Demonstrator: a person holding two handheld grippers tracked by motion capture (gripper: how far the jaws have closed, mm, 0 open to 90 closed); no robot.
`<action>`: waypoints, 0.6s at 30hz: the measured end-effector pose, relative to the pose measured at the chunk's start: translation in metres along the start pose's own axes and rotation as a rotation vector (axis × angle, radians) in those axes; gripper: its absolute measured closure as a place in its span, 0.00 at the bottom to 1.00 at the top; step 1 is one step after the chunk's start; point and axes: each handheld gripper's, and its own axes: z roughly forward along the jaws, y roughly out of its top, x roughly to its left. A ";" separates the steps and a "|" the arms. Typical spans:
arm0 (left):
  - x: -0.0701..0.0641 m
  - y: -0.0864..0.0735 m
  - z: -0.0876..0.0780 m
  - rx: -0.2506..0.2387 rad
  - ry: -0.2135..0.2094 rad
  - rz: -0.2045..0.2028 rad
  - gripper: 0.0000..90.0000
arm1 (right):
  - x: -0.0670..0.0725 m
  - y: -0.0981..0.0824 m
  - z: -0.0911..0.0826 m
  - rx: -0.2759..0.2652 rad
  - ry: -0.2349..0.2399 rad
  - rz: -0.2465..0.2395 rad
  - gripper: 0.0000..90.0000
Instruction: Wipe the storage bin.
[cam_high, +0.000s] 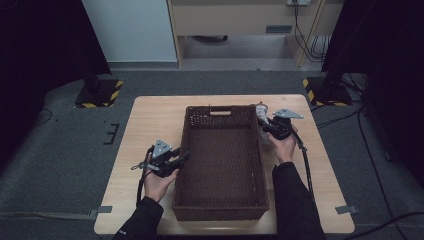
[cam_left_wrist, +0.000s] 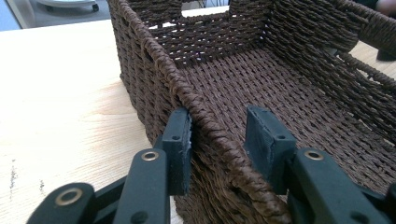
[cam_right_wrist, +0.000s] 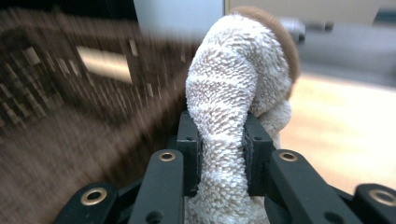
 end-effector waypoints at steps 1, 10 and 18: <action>0.000 0.000 0.000 0.000 -0.001 0.000 0.67 | 0.001 -0.005 0.004 0.040 -0.008 -0.008 0.82; 0.000 -0.001 0.000 -0.002 0.002 -0.008 0.67 | 0.005 -0.023 0.013 0.146 -0.006 -0.023 0.82; 0.000 -0.001 0.000 -0.002 0.004 -0.012 0.67 | 0.002 0.006 -0.030 -0.019 0.064 0.022 0.82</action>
